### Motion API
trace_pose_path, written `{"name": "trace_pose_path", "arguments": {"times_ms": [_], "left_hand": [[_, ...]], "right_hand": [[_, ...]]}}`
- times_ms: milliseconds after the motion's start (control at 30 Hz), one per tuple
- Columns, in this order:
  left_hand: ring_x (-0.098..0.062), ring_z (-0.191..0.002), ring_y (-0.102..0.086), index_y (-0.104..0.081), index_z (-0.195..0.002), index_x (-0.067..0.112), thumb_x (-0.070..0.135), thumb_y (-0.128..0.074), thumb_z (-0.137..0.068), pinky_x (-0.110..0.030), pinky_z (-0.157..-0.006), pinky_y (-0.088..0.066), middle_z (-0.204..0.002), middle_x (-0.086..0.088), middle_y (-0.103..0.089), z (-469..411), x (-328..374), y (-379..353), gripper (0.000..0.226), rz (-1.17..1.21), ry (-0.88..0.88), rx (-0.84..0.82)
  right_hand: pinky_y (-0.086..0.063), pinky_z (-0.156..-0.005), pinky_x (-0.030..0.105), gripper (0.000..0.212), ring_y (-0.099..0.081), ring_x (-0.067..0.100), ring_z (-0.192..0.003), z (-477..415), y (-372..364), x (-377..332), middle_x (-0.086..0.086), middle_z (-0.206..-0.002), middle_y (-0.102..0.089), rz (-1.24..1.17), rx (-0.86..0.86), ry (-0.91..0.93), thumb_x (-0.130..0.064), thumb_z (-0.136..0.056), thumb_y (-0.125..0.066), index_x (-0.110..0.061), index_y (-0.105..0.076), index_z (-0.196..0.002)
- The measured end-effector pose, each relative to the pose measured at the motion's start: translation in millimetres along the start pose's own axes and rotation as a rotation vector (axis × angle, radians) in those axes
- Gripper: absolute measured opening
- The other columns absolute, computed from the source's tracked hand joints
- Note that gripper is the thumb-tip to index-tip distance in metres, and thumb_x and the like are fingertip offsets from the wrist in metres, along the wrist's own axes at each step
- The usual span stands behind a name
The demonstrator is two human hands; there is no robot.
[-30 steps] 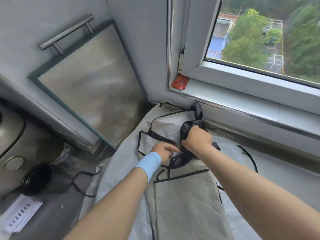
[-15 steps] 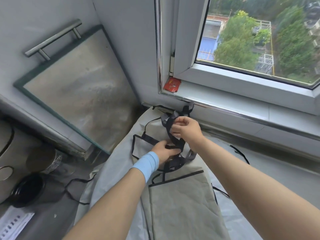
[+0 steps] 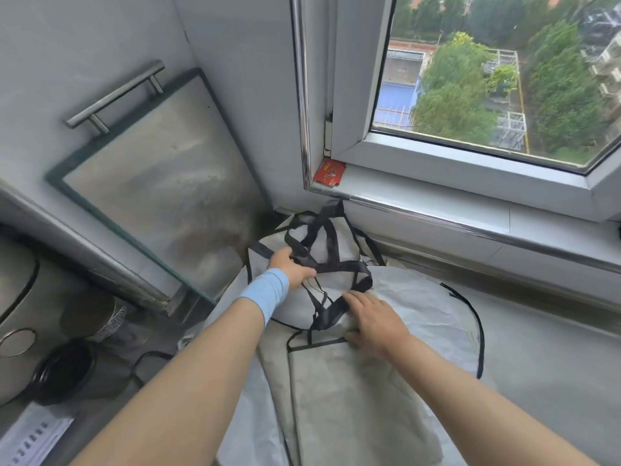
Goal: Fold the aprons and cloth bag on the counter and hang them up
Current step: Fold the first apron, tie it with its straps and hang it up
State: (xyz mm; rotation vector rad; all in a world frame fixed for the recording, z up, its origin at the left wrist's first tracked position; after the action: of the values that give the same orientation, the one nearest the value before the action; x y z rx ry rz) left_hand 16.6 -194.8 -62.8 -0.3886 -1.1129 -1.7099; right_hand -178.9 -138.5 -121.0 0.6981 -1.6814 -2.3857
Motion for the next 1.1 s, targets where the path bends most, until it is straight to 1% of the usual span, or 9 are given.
{"name": "trace_pose_path", "arguments": {"times_ms": [100, 167, 333, 467, 600, 700, 833, 967, 1100], "left_hand": [[-0.031, -0.096, -0.066, -0.061, -0.103, 0.013, 0.004, -0.07, -0.076, -0.033, -0.083, -0.055, -0.101, -0.005, -0.065, -5, 6, 31, 0.03, 0.233, -0.043, 0.258], [-0.025, -0.094, -0.065, -0.058, -0.125, 0.019, 0.001, -0.068, -0.079, -0.041, -0.084, -0.058, -0.115, -0.004, -0.064, -5, 9, 47, 0.051, 0.371, -0.068, 0.301], [-0.031, -0.123, -0.052, -0.028, -0.151, 0.029, 0.013, -0.06, -0.083, -0.035, -0.103, -0.044, -0.143, -0.008, -0.043, 13, 15, 58, 0.077, -0.407, -0.161, 0.188], [-0.03, -0.103, -0.055, -0.058, -0.112, 0.026, 0.007, -0.051, -0.081, -0.038, -0.087, -0.051, -0.122, -0.005, -0.045, 61, 3, 35, 0.038, -0.406, -0.253, 0.378], [-0.025, -0.104, -0.06, -0.067, -0.098, 0.031, 0.015, -0.052, -0.085, -0.036, -0.09, -0.05, -0.112, 0.002, -0.058, 101, -27, -35, 0.026, -0.533, -0.501, -0.019], [-0.021, -0.132, -0.041, -0.056, -0.128, 0.037, 0.028, -0.053, -0.088, -0.038, -0.108, -0.038, -0.143, 0.005, -0.044, 126, -78, -74, 0.041, -0.851, -0.523, -0.329], [-0.021, -0.149, -0.005, -0.025, -0.15, 0.032, 0.036, -0.054, -0.091, -0.037, -0.119, -0.014, -0.162, 0.0, -0.007, 140, -126, -69, 0.066, -1.073, -0.535, -0.324], [-0.023, -0.142, -0.024, -0.04, -0.142, 0.031, 0.035, -0.052, -0.093, -0.033, -0.115, -0.02, -0.154, -0.001, -0.029, 162, -120, -62, 0.05, -0.997, -0.662, -0.141], [-0.022, -0.128, -0.039, -0.056, -0.122, 0.028, 0.036, -0.055, -0.091, -0.037, -0.106, -0.035, -0.13, 0.001, -0.046, 185, -126, -79, 0.032, -0.898, -0.605, -0.256]], "right_hand": [[-0.034, -0.111, 0.034, 0.085, -0.03, 0.021, -0.142, 1, 0, 7, -0.002, -0.158, -0.026, 0.0, -0.042, -0.041, -0.037, -0.081, -0.071, -0.02, -0.027, -0.152], [-0.032, -0.112, 0.035, 0.086, -0.027, 0.022, -0.144, 6, 0, 9, 0.001, -0.159, -0.024, 0.005, -0.061, -0.064, -0.037, -0.081, -0.071, -0.02, -0.026, -0.153], [-0.033, -0.113, 0.043, 0.081, -0.03, 0.033, -0.144, 24, 10, 1, 0.013, -0.157, -0.028, -0.009, 0.167, -0.037, -0.026, -0.079, -0.076, -0.016, -0.036, -0.148], [-0.047, -0.089, 0.044, 0.058, -0.047, 0.034, -0.126, 46, 16, -3, 0.012, -0.141, -0.045, 0.046, 0.265, -0.153, -0.019, -0.065, -0.072, -0.021, -0.054, -0.121], [-0.045, -0.086, 0.041, 0.055, -0.047, 0.032, -0.113, 77, 10, -3, 0.009, -0.122, -0.043, -0.166, 0.196, -0.448, -0.017, -0.076, -0.055, -0.017, -0.044, -0.13], [-0.039, -0.106, 0.038, 0.082, -0.038, 0.033, -0.133, 89, -8, -11, 0.013, -0.144, -0.032, -0.307, 0.111, -0.284, 0.006, -0.075, -0.047, -0.017, -0.027, -0.151], [-0.036, -0.109, 0.049, 0.082, -0.033, 0.039, -0.14, 114, -12, -23, 0.017, -0.153, -0.032, 0.053, 0.224, -0.099, 0.0, -0.065, -0.057, -0.02, -0.041, -0.143], [-0.04, -0.1, 0.043, 0.069, -0.044, 0.03, -0.123, 161, -27, -42, 0.008, -0.136, -0.043, 0.206, -0.024, 0.27, -0.051, -0.06, -0.056, -0.026, -0.047, -0.124], [-0.044, -0.092, 0.044, 0.08, -0.046, 0.029, -0.112, 196, -47, -41, 0.007, -0.13, -0.041, 0.447, -0.204, 0.335, -0.06, -0.057, -0.05, -0.022, -0.04, -0.126]]}}
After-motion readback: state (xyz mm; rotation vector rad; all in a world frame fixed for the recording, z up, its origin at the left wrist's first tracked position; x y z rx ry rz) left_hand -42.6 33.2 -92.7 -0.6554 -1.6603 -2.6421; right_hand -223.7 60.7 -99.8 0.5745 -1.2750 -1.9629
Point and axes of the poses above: each hand's wrist, its own z-axis away from the middle knuckle, its own y-axis out of the back of the hand, x = y × z, the point moved 5 cm from there along -z, towards the middle knuckle
